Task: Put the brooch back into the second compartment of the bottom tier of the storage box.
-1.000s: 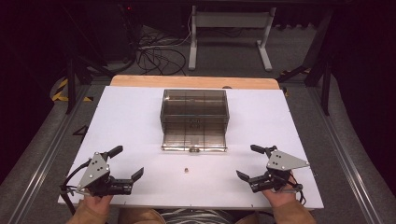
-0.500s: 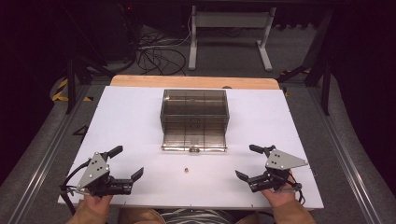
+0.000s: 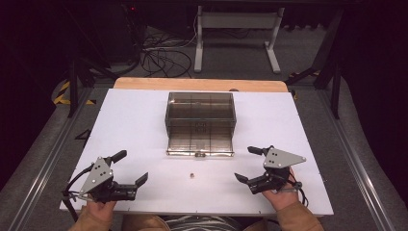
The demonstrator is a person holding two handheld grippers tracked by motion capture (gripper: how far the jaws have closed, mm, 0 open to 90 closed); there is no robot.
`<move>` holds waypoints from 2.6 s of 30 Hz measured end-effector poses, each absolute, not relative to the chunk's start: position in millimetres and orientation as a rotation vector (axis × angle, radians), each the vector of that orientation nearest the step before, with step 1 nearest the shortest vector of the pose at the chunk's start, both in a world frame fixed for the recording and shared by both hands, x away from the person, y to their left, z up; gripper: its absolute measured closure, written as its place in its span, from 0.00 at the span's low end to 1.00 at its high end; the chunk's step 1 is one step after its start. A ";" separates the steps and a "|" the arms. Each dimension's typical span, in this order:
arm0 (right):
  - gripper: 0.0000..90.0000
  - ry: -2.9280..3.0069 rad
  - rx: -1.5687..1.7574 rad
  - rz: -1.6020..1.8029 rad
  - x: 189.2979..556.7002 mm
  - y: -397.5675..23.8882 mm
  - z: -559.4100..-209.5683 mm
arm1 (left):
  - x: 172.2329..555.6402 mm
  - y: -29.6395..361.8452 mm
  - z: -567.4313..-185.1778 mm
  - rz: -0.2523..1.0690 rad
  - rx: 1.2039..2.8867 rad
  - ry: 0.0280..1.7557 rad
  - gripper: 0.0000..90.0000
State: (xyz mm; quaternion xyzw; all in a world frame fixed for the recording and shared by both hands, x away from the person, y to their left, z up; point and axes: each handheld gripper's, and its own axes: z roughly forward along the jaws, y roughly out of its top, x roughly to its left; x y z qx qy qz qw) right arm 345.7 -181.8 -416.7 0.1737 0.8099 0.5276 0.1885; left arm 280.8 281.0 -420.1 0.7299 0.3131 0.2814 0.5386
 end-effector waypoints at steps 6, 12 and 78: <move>0.07 2.307 0.459 1.475 348.9 -171.3 -412.0 | 280.4 281.0 -419.8 0.670 1.733 0.745 0.03; 0.07 2.327 0.433 1.476 352.2 -161.2 -408.3 | 281.0 280.4 -419.8 0.668 1.738 0.739 0.03; 0.27 2.631 0.289 1.232 369.9 -88.6 -381.2 | 282.9 279.7 -420.3 0.661 1.742 0.738 0.03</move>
